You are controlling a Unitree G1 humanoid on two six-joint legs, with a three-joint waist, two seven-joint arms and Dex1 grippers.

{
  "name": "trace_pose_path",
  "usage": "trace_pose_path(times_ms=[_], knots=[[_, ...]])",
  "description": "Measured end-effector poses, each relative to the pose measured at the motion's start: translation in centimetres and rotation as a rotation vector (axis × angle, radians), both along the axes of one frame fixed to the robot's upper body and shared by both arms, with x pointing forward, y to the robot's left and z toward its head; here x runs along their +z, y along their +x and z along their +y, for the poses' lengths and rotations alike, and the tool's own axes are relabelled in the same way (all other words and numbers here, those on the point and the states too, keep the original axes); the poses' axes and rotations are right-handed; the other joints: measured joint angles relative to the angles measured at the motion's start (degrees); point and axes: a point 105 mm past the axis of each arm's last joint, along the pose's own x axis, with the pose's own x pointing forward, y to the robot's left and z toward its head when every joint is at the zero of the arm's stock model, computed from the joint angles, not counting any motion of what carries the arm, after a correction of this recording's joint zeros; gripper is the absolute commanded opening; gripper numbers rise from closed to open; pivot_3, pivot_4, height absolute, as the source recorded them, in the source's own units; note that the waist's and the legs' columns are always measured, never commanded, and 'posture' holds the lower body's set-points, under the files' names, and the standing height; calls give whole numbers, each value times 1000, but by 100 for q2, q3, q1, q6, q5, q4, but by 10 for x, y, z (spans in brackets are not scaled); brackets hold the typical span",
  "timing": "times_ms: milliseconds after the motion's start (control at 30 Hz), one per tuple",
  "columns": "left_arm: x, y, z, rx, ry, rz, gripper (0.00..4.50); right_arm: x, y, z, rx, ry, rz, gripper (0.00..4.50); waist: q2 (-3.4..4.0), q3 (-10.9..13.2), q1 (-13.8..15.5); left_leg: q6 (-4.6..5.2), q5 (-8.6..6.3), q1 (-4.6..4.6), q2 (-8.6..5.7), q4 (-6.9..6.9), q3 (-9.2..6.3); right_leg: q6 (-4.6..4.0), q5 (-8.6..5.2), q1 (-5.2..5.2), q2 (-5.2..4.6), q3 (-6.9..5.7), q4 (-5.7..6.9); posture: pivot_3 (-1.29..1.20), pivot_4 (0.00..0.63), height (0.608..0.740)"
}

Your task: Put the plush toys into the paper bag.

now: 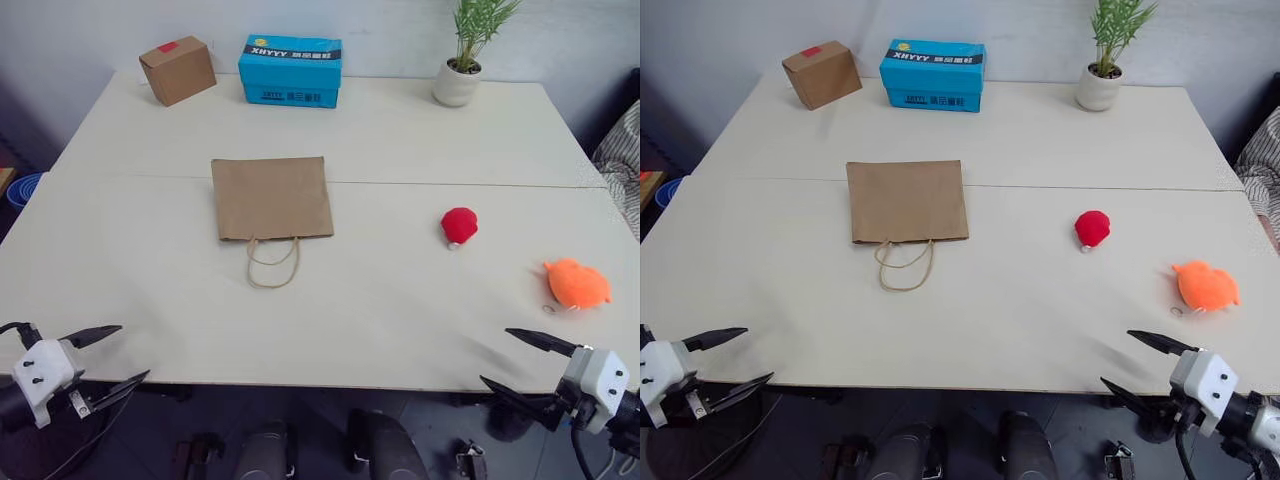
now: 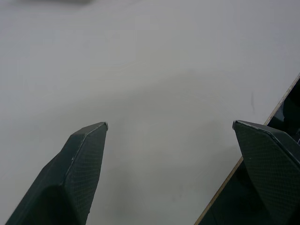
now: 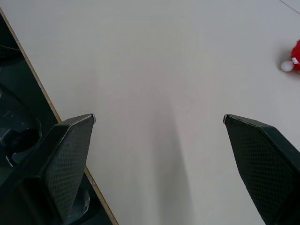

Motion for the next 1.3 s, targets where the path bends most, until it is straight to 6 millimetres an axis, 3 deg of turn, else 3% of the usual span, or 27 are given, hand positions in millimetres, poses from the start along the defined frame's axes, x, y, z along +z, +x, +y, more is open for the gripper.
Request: trace_pose_path(times_ms=[100,233,400,533,700,833,900,1000,1033,1133,1300], knots=[[2,1,-6,-18,-23,9,4488,5,6,4,-3,31,-25,4492,0,0,2,-2,2,0,0,1,0,0,0,1,0,0,1,0,150,740],[18,20,-33,-73,-142,34,4488,25,21,26,-19,217,-102,4492,1,0,19,-2,16,1,-2,3,-8,0,0,3,-2,-1,14,0,150,740],[59,85,-84,-176,-137,-120,4488,58,46,63,22,367,-236,4492,12,-5,120,-18,34,7,-9,5,-12,-4,5,5,-1,-3,30,0,150,740],[62,127,-124,-250,-56,-209,4488,56,57,81,21,416,-235,4492,17,-10,142,-18,41,-6,-14,3,10,-1,6,-6,22,-9,49,0,150,740],[43,164,-163,-345,99,-286,3304,50,59,92,38,408,-222,4500,14,-10,134,2,35,-10,-14,25,42,16,14,-11,39,-27,43,0,150,740],[35,175,-174,-397,130,-295,1912,43,58,89,16,394,-200,4500,12,-9,122,11,28,-16,-6,59,45,22,17,-10,31,-19,55,0,150,740],[38,177,-178,-431,138,-302,1432,41,57,89,16,389,-194,4500,12,-9,127,14,27,-15,-6,69,44,22,17,-8,28,-15,62,0,150,740],[50,178,-189,-520,126,-311,486,37,57,95,34,384,-164,3894,11,-9,127,16,27,-13,-7,76,45,25,19,-7,23,-9,65,0,150,740],[56,177,-194,-557,98,-307,90,34,57,99,49,381,-143,3505,11,-9,127,16,27,-13,-7,77,44,25,19,-7,23,-5,68,0,150,740],[74,168,-212,-699,3,-291,0,30,62,115,104,347,-91,2490,11,-9,123,16,27,-17,-7,81,44,25,19,-7,24,-5,69,0,150,740],[109,161,-223,-817,-124,-305,0,33,77,148,169,303,-67,791,11,-9,75,13,28,-17,-5,84,43,25,19,-8,32,-11,70,0,150,740]])
